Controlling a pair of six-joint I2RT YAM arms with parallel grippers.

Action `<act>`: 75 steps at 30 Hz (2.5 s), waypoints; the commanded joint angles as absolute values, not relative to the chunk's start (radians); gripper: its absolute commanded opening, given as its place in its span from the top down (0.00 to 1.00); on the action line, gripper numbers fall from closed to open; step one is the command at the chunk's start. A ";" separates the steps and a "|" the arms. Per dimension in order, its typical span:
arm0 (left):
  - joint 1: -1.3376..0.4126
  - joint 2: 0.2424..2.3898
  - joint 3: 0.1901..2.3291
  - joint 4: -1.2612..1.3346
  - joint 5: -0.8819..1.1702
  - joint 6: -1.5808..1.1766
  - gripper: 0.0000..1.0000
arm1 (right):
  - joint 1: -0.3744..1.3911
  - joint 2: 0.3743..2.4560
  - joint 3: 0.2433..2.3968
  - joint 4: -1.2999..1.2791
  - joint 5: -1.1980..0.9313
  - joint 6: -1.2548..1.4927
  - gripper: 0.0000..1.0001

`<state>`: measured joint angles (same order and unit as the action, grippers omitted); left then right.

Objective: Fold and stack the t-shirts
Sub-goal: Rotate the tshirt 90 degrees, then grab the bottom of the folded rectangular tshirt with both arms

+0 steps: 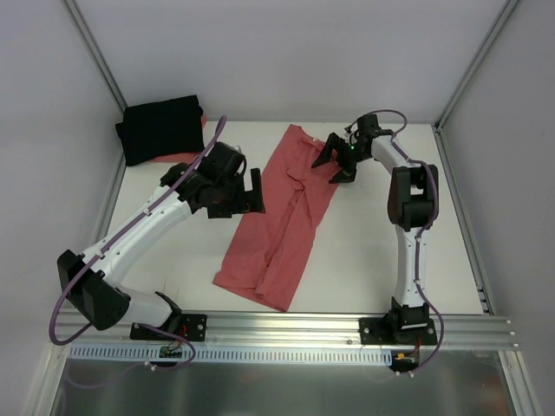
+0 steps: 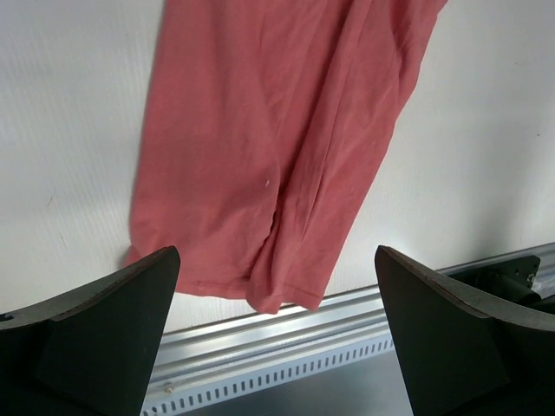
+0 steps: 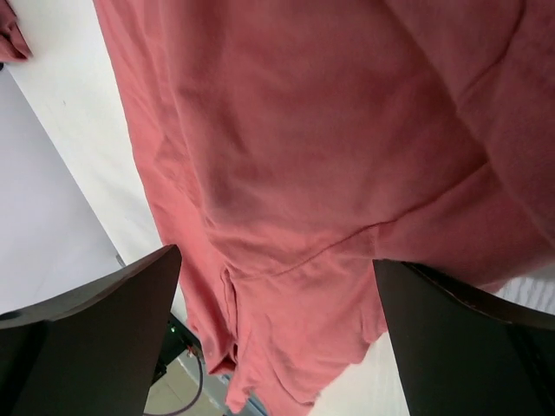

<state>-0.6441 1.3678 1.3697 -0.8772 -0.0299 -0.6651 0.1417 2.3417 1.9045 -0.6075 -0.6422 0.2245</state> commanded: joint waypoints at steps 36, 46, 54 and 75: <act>-0.480 1.297 1.154 -0.660 0.106 -0.597 0.01 | 0.127 1.981 1.915 -0.647 -0.669 0.128 0.00; -0.442 1.253 0.859 -0.502 0.385 -0.661 0.01 | 0.169 1.499 1.099 -0.591 -0.624 0.086 0.01; -0.442 1.253 0.663 -0.393 0.503 -0.704 0.01 | 0.244 1.361 0.746 -0.488 -0.629 0.153 0.00; -0.440 1.256 0.368 -0.196 0.488 -0.753 0.01 | 0.433 1.459 0.580 -0.134 -0.646 0.363 0.05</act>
<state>-0.4385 1.2026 0.4294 -0.2287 0.5655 -0.7731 0.4057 1.4261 0.5949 -0.2134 -0.6689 0.3290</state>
